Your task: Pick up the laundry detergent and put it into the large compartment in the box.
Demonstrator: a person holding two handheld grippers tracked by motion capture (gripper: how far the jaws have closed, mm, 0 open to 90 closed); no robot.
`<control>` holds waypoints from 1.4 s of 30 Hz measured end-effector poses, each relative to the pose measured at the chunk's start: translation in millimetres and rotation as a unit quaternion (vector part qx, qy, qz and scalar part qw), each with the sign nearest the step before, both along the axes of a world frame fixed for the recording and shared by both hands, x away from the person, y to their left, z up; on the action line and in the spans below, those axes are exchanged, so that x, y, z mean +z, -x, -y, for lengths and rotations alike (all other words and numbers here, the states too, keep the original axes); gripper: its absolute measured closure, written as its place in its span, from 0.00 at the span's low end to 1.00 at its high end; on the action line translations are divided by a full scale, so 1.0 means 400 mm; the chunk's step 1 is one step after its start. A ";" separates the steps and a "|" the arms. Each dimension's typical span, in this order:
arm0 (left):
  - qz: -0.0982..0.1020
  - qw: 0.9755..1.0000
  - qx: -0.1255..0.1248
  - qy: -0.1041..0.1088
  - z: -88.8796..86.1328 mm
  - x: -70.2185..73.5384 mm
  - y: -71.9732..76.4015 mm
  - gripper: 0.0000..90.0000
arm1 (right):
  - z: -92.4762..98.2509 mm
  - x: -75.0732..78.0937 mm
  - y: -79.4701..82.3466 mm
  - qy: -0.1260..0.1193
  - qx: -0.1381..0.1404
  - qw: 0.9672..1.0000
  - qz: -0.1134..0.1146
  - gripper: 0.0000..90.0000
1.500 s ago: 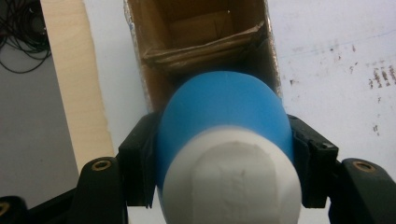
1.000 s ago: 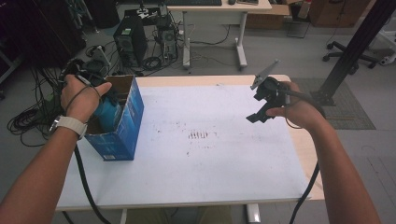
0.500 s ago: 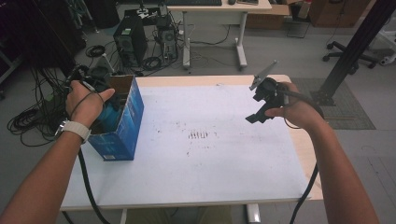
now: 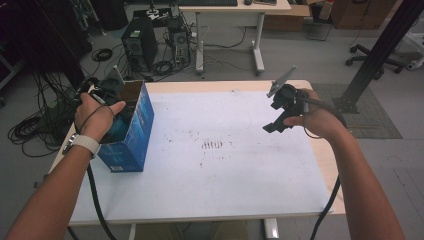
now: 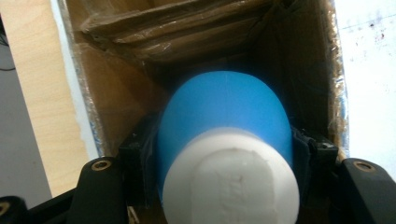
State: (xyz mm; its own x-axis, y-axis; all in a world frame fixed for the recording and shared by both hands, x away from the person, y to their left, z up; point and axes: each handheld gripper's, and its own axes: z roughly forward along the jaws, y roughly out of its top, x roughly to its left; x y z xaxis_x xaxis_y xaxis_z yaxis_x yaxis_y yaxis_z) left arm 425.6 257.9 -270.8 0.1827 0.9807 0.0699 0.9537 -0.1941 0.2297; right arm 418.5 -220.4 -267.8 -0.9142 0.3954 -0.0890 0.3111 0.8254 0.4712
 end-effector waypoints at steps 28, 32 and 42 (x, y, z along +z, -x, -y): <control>-0.003 1.000 0.000 0.007 -0.007 -0.019 -0.014 0.41 | 0.001 -0.008 0.001 0.001 -0.005 1.000 -0.004 0.11; -0.003 1.000 -0.003 0.009 -0.010 -0.021 -0.015 0.39 | -0.003 -0.011 0.001 0.002 -0.003 1.000 -0.005 0.11; -0.004 1.000 -0.004 0.008 -0.015 -0.025 -0.018 0.31 | -0.002 -0.015 0.001 0.002 -0.002 1.000 -0.007 0.11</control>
State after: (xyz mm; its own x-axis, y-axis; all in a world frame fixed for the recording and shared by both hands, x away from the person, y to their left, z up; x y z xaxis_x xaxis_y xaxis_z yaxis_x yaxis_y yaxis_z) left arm 432.8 263.8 -280.7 0.1914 0.9800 0.0536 0.9537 -0.1986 0.2259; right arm 418.3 -219.4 -273.6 -0.9134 0.3996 -0.0770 0.3221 0.8255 0.4634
